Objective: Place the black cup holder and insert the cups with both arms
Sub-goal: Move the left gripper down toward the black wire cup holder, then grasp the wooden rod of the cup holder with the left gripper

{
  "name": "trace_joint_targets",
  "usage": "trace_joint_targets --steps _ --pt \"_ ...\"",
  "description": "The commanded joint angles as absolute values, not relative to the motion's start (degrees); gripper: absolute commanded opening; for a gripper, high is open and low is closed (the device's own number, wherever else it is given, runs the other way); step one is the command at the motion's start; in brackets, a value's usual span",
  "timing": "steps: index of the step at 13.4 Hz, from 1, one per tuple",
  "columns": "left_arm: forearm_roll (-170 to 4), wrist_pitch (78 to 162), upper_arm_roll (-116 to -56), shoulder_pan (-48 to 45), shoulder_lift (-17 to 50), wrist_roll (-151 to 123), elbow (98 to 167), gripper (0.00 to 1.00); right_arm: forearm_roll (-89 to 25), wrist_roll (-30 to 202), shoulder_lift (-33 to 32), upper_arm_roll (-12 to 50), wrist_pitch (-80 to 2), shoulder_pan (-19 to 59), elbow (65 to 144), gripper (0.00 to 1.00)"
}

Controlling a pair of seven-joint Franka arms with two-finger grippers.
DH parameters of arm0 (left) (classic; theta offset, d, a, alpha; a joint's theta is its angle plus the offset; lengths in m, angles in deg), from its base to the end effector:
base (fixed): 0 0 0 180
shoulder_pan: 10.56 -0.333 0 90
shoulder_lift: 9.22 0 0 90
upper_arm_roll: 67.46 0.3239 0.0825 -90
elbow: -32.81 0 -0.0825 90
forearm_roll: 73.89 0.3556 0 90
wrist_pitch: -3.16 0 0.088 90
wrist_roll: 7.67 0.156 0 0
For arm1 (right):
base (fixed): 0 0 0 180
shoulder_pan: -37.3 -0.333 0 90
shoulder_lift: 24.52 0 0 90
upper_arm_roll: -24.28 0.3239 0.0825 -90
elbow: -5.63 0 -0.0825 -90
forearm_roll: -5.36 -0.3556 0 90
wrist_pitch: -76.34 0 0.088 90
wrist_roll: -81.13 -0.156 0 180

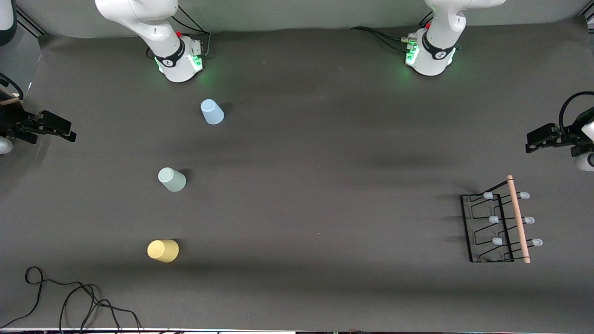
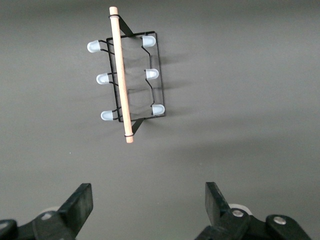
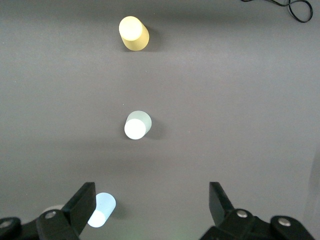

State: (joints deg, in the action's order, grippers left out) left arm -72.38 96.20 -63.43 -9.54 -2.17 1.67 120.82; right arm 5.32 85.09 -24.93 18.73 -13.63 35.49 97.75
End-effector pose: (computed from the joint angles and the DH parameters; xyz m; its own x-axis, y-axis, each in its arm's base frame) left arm 0.5646 0.0316 0.5364 0.9929 -0.1118 -0.0402 -0.1130 -0.9932 -0.0287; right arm 0.5202 -0.0341 0.5707 0.9995 0.0039 -0.0302 0.0038 -1.0000 -0.0035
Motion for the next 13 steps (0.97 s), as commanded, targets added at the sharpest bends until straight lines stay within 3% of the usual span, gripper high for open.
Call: trace_joint_targets --steps 1,4,8,9,12,13 --pt "-72.1 100.4 -63.3 -11.4 -0.1 1.2 123.0 0.99 4.1 84.1 -24.7 18.5 -13.8 35.4 96.8 1.0" --pt "-72.2 105.0 -63.3 -13.4 2.9 2.0 127.2 0.95 4.1 84.0 -24.7 18.5 -13.8 35.4 96.8 1.0" --pt "-72.2 113.3 -63.3 -14.3 10.4 3.4 128.3 0.82 4.1 84.1 -24.6 18.5 -13.8 35.5 96.9 1.0" --pt "-72.2 115.1 -63.3 -14.3 11.9 3.4 128.9 0.71 4.1 84.1 -24.6 18.5 -13.8 35.5 96.9 1.0" --pt "-72.3 120.0 -63.4 -14.8 14.5 3.5 128.9 0.61 4.1 84.1 -24.6 18.5 -13.8 35.5 96.9 1.0" --pt "-72.3 120.2 -63.4 -14.9 15.2 3.5 128.9 0.5 4.1 84.1 -24.6 18.5 -13.8 35.5 96.9 1.0"
